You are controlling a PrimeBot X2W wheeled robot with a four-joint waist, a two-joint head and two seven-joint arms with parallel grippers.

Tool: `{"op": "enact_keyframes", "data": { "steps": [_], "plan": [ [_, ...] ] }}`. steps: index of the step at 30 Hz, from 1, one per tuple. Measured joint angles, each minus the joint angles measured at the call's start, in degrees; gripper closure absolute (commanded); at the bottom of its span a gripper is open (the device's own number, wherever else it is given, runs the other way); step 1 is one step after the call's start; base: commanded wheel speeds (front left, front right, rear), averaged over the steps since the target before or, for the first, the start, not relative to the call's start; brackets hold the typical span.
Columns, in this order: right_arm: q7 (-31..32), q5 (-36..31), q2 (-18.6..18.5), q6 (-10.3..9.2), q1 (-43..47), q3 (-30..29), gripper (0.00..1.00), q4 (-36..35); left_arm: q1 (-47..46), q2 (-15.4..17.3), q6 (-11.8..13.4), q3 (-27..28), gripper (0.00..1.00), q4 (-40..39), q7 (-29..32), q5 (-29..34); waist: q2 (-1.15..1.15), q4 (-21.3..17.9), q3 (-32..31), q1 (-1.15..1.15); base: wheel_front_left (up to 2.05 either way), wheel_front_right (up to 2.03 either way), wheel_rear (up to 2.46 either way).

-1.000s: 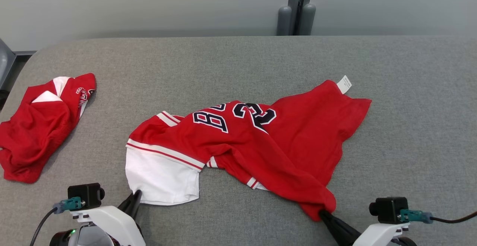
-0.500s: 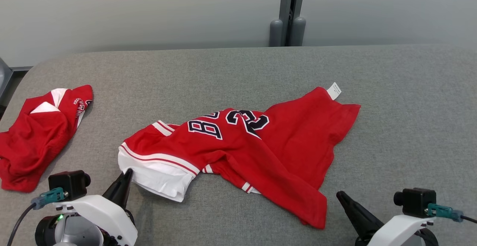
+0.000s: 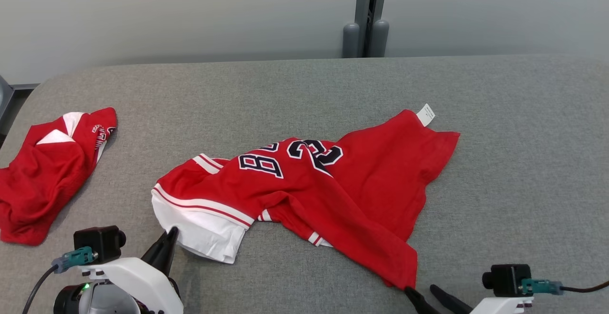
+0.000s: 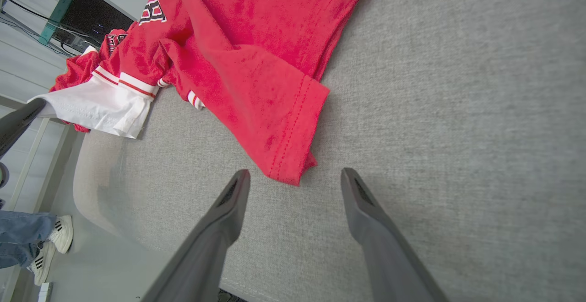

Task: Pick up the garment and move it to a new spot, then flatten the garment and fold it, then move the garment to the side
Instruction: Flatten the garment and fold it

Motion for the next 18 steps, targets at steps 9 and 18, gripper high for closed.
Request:
{"op": "enact_keyframes", "data": {
  "steps": [9, 18],
  "plan": [
    [0.31, -1.27, 1.8, 0.0, -2.08, 2.91, 0.16, 4.24, -0.42, -0.25, -0.07, -1.04, 1.0, 0.16, 0.49, 0.02, 0.0, 1.07, 0.3, 0.0, 0.0, 0.0, 0.0],
    [-1.88, -1.56, 2.59, 0.0, -4.77, 4.11, 0.92, 7.37, -0.67, -0.23, -0.07, -1.49, 1.0, 0.19, 0.67, 0.05, 0.0, 1.65, 0.77, 0.0, 0.0, 0.0, 0.0]
  ]
}}
